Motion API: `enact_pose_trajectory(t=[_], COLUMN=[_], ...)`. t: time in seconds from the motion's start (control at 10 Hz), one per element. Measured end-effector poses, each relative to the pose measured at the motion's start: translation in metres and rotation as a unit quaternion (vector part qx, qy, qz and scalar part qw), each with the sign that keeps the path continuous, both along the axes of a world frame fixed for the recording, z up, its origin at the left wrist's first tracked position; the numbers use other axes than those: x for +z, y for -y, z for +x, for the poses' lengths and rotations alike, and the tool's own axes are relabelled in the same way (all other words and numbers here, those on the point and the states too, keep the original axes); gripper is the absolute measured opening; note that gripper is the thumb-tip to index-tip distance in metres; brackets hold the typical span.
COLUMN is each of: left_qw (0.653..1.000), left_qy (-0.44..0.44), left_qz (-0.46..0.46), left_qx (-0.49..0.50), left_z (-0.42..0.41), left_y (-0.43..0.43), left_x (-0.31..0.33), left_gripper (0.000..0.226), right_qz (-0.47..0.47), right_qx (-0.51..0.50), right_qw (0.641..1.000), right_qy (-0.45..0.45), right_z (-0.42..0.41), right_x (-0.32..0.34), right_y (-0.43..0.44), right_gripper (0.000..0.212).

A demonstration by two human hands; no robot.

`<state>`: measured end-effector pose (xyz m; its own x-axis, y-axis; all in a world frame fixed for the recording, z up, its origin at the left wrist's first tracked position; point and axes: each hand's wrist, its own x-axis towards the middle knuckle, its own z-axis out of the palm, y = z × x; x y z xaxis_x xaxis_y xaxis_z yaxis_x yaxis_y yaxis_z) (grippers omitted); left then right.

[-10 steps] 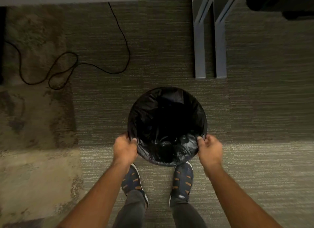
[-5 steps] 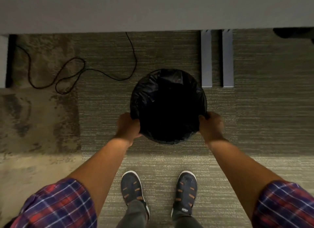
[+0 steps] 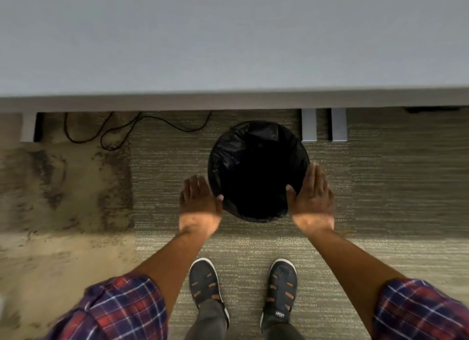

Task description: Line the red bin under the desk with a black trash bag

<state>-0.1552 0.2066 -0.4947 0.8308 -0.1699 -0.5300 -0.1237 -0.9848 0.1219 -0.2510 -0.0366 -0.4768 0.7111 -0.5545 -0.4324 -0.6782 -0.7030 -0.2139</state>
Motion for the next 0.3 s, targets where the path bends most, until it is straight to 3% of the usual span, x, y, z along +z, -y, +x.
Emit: enact_pose_trajectory(t=[0.1,0.3], left_qw=[0.993,0.982], left_qy=[0.028,0.040], left_qz=[0.020,0.046], left_qx=[-0.109,-0.179], left_z=[-0.013,-0.024], left_y=[-0.008,-0.009], left_x=[0.026,0.100], left_gripper=[0.092,0.098], right_qz=[-0.006,-0.027], right_qx=[0.076,0.116], right_qw=[0.997,0.993], right_qy=[-0.018,-0.001], right_z=[-0.004,-0.006], right_x=[0.023,0.091], right_y=[-0.004,-0.012], right_gripper=[0.083,0.087])
